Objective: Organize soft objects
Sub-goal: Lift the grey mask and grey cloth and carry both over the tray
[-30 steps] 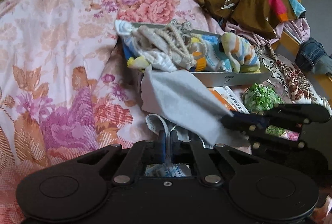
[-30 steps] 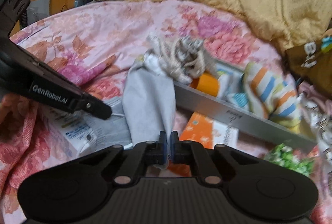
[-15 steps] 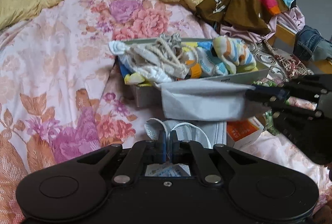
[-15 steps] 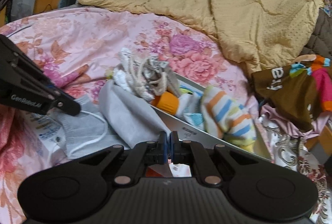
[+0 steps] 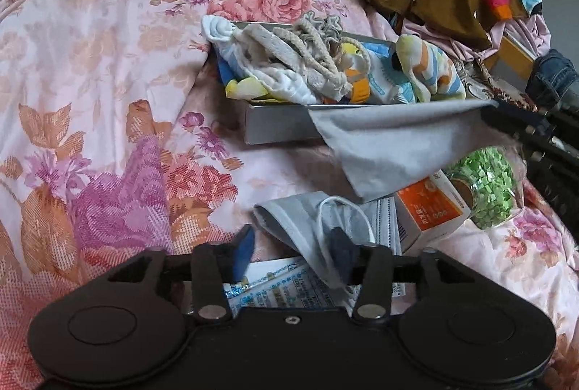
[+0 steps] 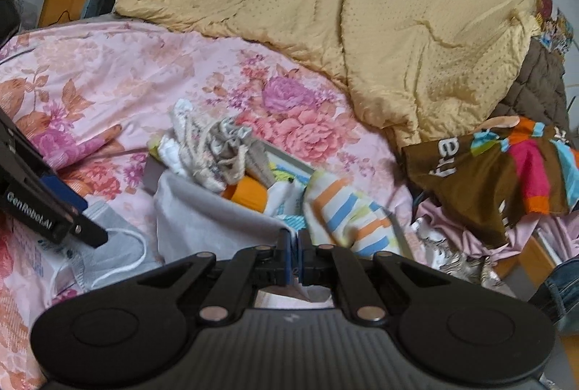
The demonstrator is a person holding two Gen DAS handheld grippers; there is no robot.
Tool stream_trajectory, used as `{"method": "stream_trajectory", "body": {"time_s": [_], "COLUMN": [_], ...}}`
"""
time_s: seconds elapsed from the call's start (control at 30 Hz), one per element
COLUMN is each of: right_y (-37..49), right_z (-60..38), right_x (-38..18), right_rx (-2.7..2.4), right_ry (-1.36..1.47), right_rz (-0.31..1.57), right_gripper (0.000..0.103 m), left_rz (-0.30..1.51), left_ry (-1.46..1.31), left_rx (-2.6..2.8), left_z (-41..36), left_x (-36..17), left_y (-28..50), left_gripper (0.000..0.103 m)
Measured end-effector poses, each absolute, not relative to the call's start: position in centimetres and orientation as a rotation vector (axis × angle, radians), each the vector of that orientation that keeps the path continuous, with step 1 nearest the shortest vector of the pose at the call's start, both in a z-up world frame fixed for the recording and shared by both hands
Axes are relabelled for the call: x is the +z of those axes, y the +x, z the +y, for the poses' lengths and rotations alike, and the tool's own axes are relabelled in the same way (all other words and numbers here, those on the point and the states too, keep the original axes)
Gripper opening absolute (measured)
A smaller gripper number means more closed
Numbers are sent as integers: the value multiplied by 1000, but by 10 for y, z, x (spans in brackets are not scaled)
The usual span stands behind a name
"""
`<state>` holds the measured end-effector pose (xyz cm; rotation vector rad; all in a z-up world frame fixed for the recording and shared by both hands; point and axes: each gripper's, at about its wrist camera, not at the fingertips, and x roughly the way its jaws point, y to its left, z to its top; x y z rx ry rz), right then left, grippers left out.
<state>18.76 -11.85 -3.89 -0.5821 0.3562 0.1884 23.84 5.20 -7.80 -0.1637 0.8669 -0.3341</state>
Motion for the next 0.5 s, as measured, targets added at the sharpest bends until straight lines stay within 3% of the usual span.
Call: {"method": "stream_trajectory", "body": {"time_s": [0.07, 0.13, 0.2, 0.3, 0.5], "right_y": [188, 188, 188, 187, 186], "right_z": [-121, -122, -123, -123, -122], "right_x": [-35, -32, -29, -28, -24], "right_rx": [180, 175, 174, 171, 171], "right_ry": [-580, -574, -571, -581, -581], "right_rz": [341, 331, 321, 303, 274], "right_gripper": [4, 4, 4, 3, 4], "left_rz": [874, 882, 885, 886, 847], "left_ry": [-160, -150, -158, -207, -213], "left_rx": [-349, -359, -381, -421, -433], "left_z": [49, 45, 43, 44, 39], "left_x": [-79, -81, -81, -81, -74], "left_y": [241, 244, 246, 246, 239], "left_gripper": [65, 61, 39, 21, 4]}}
